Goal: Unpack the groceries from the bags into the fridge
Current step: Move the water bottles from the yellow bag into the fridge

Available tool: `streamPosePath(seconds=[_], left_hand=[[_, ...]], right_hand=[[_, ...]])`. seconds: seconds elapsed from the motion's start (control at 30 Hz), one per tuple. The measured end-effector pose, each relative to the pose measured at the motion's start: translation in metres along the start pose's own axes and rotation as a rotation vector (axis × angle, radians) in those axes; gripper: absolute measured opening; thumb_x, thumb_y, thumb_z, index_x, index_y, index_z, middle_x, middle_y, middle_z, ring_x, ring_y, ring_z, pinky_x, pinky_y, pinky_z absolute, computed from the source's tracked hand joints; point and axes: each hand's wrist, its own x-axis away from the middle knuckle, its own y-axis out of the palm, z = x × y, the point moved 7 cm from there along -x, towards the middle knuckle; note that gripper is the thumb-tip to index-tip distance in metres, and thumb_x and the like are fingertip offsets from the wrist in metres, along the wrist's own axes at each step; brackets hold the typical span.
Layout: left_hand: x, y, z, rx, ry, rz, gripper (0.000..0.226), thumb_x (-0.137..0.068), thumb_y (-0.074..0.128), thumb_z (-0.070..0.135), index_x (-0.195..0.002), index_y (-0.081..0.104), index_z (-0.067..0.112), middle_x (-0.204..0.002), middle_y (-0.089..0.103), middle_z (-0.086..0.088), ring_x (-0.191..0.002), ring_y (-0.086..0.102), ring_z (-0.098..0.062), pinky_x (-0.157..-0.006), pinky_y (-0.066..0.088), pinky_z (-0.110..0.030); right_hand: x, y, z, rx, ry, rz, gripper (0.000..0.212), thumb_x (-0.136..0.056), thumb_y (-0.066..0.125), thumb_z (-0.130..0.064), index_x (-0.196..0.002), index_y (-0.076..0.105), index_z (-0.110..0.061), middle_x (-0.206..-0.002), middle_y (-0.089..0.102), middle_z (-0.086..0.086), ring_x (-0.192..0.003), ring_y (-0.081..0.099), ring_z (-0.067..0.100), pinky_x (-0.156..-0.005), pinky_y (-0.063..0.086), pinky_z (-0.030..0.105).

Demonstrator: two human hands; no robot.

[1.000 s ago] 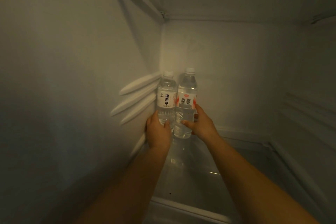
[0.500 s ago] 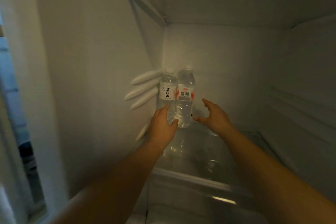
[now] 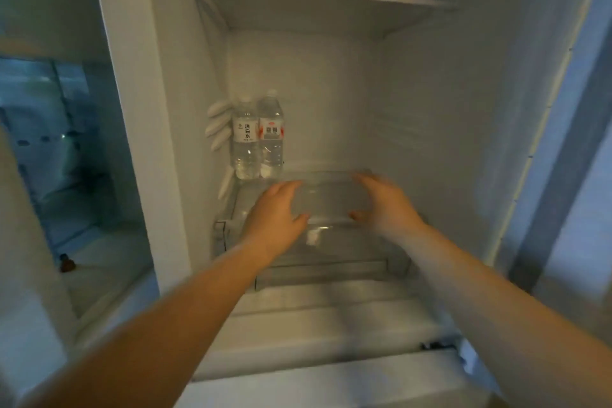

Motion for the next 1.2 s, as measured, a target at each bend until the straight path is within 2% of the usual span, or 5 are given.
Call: streamPosePath(seconds=[0.37,0.53,0.67,0.93,1.2], left_hand=[[0.184,0.047,0.089,-0.059,0.259,-0.262,0.058,-0.091,0.056,0.037,-0.143,0.034,0.024,-0.147,0.036,0.003,-0.133,0.034,-0.018,-0.111,0.025,-0.031],[0.257,0.09,0.135,-0.07,0.359,-0.403,0.059,-0.091,0.055,0.038,-0.144,0.032,0.025,-0.149,0.033,0.003,-0.136,0.03,-0.018,-0.114,0.024,-0.039],[0.315,0.131,0.179,-0.066,0.461,-0.503,0.059,-0.088,0.059,0.035,-0.142,0.037,0.023,-0.146,0.039,0.0,-0.132,0.036,-0.02,-0.112,0.027,-0.036],[0.431,0.216,0.327,0.066,0.599,-0.648,0.058,-0.083,0.068,0.028,-0.135,0.048,0.013,-0.136,0.05,-0.008,-0.124,0.046,-0.028,-0.104,0.038,-0.044],[0.529,0.295,0.482,0.135,0.671,-0.76,0.058,-0.088,0.062,0.03,-0.14,0.04,0.018,-0.141,0.044,-0.004,-0.129,0.041,-0.023,-0.107,0.035,-0.04]], right_hand=[[0.262,-0.025,0.005,0.013,0.313,-0.044,0.075,-0.081,0.071,-0.036,-0.144,0.032,-0.024,-0.148,0.032,-0.003,-0.134,0.034,0.017,-0.107,0.029,0.029],[0.371,-0.035,0.025,0.063,0.43,-0.015,0.077,-0.077,0.074,-0.036,-0.142,0.035,-0.024,-0.147,0.035,-0.003,-0.135,0.033,0.018,-0.111,0.031,0.036],[0.459,-0.044,0.046,0.148,0.487,-0.06,0.077,-0.079,0.072,-0.034,-0.144,0.031,-0.025,-0.149,0.031,-0.005,-0.136,0.029,0.017,-0.109,0.03,0.032],[0.649,-0.109,0.117,0.164,0.712,-0.069,0.077,-0.079,0.073,-0.033,-0.144,0.034,-0.022,-0.15,0.033,0.001,-0.137,0.03,0.02,-0.108,0.029,0.031],[0.814,-0.181,0.206,0.178,0.865,-0.09,0.077,-0.077,0.074,-0.035,-0.143,0.036,-0.018,-0.147,0.037,0.003,-0.134,0.035,0.021,-0.106,0.031,0.032]])
